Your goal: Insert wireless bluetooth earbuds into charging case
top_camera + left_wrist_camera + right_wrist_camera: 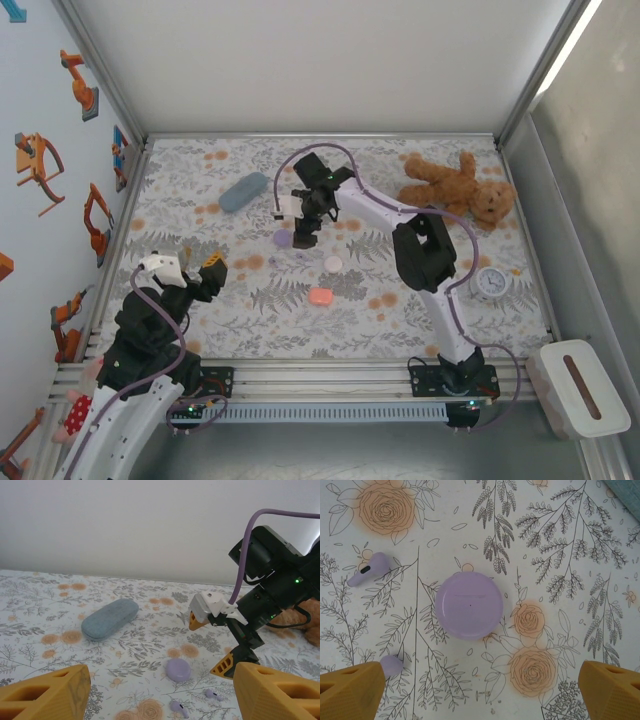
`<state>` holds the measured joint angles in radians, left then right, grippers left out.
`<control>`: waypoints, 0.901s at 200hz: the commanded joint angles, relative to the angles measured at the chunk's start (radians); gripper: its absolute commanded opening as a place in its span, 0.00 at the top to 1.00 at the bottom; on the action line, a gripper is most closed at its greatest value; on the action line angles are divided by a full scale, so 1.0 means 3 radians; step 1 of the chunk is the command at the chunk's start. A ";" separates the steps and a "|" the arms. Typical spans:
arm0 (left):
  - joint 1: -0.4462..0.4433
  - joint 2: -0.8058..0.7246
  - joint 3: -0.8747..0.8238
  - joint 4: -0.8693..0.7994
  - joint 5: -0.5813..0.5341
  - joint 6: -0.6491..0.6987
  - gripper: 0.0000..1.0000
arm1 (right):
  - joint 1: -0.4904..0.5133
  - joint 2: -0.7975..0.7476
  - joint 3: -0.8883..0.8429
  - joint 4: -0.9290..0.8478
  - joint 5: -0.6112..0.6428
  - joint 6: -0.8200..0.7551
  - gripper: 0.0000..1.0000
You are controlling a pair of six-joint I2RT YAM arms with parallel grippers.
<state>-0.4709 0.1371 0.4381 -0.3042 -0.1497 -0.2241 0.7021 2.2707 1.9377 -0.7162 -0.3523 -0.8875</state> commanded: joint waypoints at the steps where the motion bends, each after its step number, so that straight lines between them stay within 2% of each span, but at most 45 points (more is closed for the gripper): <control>1: -0.0004 0.0035 -0.0018 0.0057 -0.0022 0.0026 0.25 | 0.0072 0.0145 0.0226 -0.0209 -0.0003 -0.0018 0.03; 124: 0.0003 0.0078 0.0003 0.0068 -0.0028 0.0047 0.25 | 0.0221 0.0890 0.1240 -0.0916 0.0300 -0.0094 0.11; 180: 0.0000 0.0081 0.0000 0.0079 -0.0024 0.0061 0.25 | 0.0239 0.1020 0.1406 -0.0974 0.0317 -0.0079 0.14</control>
<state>-0.4709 0.1577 0.4362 -0.3035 -0.1497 -0.2234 0.7689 2.5626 2.3203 -0.9642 -0.2703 -0.8993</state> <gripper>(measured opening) 0.748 0.870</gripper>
